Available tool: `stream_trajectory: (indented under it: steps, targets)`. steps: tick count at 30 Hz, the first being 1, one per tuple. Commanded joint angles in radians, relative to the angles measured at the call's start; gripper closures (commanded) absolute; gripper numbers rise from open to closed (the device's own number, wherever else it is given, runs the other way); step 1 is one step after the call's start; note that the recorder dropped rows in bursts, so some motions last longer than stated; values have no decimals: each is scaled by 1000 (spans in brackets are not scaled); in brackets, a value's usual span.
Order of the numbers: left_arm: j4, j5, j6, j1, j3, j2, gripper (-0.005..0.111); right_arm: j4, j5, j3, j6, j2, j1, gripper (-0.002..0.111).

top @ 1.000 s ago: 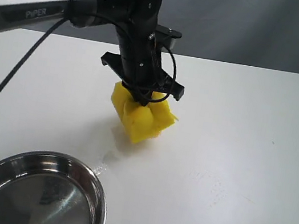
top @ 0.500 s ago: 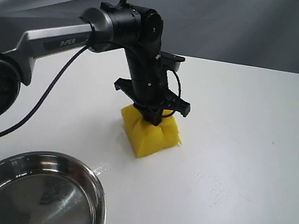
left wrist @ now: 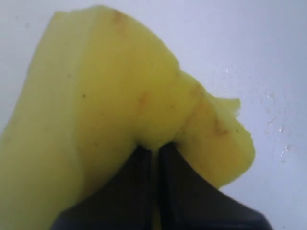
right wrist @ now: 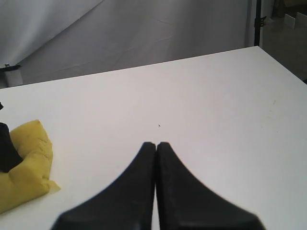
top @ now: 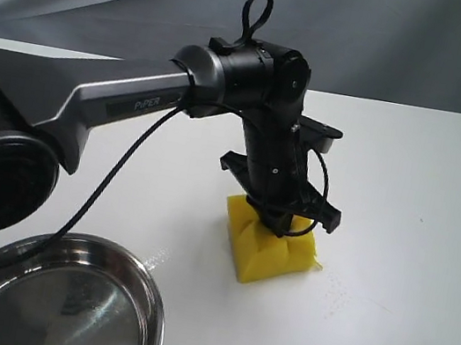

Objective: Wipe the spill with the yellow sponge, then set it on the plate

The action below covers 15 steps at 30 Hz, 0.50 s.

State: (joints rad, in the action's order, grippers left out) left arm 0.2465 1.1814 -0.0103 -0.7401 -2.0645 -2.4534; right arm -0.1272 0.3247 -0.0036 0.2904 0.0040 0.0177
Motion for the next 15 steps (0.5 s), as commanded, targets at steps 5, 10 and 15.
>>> stream_trajectory:
  steps: [5,10,15]
  targets:
    - [-44,40,39,108,12,-37,107,-6,-1,4,-2,-4,-7,108]
    - [-58,40,43,229,12,-37,107,-6,-1,4,-2,-4,-7,108]
    - [-108,40,69,325,12,-37,107,-6,-1,4,-2,-4,-7,108]
